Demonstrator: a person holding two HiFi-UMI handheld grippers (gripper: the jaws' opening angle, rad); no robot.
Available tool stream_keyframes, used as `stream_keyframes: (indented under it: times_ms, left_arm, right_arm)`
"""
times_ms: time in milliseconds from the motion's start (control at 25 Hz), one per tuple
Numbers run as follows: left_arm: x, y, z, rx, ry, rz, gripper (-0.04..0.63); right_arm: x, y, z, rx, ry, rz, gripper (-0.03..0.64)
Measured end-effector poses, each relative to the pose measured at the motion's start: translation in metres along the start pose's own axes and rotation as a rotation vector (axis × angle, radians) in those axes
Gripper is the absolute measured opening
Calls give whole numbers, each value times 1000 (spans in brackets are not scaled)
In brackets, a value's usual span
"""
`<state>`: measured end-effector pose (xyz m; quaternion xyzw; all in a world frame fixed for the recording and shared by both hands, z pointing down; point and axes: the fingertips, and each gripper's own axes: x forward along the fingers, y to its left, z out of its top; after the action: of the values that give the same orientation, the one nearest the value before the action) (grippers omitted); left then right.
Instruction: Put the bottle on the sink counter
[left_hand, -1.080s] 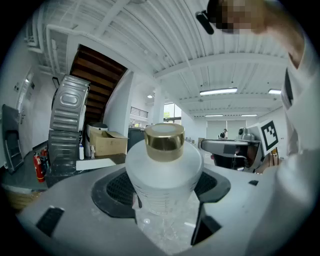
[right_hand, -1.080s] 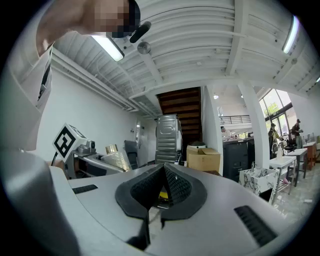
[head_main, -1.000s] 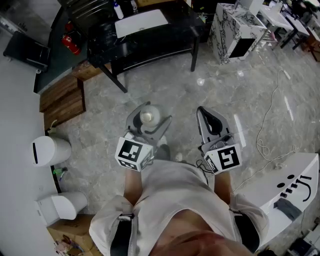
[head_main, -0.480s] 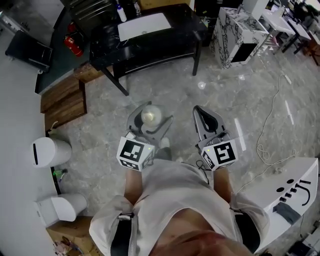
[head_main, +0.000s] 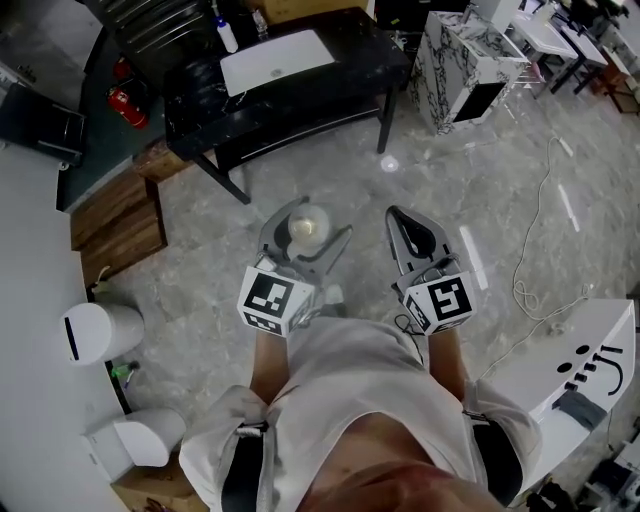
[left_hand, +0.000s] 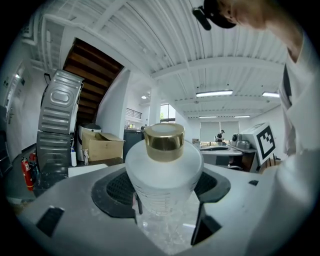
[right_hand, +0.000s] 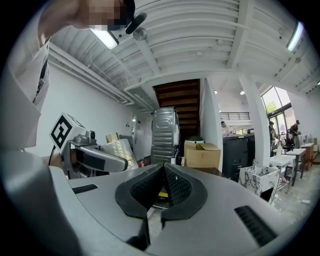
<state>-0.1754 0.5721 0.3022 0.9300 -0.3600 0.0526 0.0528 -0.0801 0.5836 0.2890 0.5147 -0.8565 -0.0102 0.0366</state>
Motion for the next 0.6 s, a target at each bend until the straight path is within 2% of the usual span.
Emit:
stream_keyframes:
  times_ms: [400,600]
  left_arm:
    - [29,57,7,-33,-15,-79,330]
    - [47,70,5,-32,-2,-94,330]
  right_arm:
    - [55,-8,1,-8,14,-65,-2]
    - [68,-21,-6,1,39,-91,-2]
